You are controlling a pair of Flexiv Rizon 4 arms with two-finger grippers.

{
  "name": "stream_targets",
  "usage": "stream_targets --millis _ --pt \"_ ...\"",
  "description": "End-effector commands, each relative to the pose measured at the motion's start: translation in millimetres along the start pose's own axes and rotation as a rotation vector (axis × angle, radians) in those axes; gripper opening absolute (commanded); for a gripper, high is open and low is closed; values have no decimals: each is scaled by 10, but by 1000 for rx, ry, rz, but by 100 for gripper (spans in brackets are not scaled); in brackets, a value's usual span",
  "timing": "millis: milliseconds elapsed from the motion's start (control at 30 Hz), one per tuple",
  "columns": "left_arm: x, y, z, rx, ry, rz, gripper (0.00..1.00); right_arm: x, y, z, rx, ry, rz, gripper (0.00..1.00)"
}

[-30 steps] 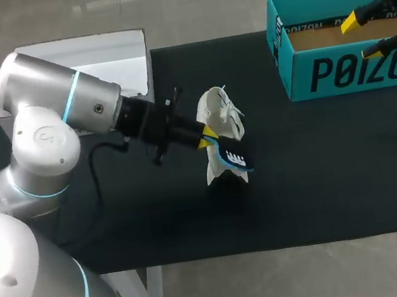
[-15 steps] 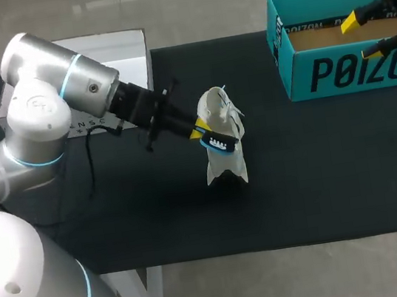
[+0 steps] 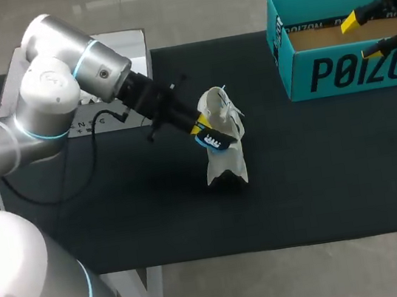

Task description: Take the shoe out of the shoebox, open the shoe tongue, remove and reinsert the insole, then place the shoe into the shoebox

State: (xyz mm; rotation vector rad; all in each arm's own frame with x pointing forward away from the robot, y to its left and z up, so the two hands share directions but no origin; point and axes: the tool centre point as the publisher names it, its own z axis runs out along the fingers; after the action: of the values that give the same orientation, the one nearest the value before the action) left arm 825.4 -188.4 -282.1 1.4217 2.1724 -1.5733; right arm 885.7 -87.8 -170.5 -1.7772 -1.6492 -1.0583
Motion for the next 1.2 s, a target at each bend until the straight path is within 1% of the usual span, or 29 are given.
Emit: stream_targets --millis 33,133,200,267,300,400,533,633,800,967,1000,1200 --pt "-86 105 93 -16 61 -2 0 0 -3 0 0 -2 1 100" --pt "-92 131 122 -44 79 -12 0 0 -3 0 0 -2 1 100" --pt "-96 167 129 -48 89 -16 0 0 -3 0 0 -2 1 100" --pt "-102 200 148 -73 105 -11 0 0 -3 0 0 -2 1 100" --pt "-107 213 156 -129 125 -4 0 0 -3 0 0 -2 1 100" --pt "-112 215 176 -172 155 17 0 0 -3 0 0 -2 1 100" --pt "-117 264 174 -177 166 5 0 0 -3 0 0 -2 1 100" --pt "-122 331 153 -217 167 -15 0 0 -3 0 0 -2 1 100" --pt "-148 432 130 -232 149 -27 0 0 -3 0 0 -2 1 100" --pt "-161 539 142 -192 141 -34 0 0 -3 0 0 -2 1 100" --pt "-158 547 149 -169 129 -32 0 0 -3 0 0 -2 1 100" --pt "-165 661 164 -166 122 -54 0 0 -3 0 0 -2 1 100"
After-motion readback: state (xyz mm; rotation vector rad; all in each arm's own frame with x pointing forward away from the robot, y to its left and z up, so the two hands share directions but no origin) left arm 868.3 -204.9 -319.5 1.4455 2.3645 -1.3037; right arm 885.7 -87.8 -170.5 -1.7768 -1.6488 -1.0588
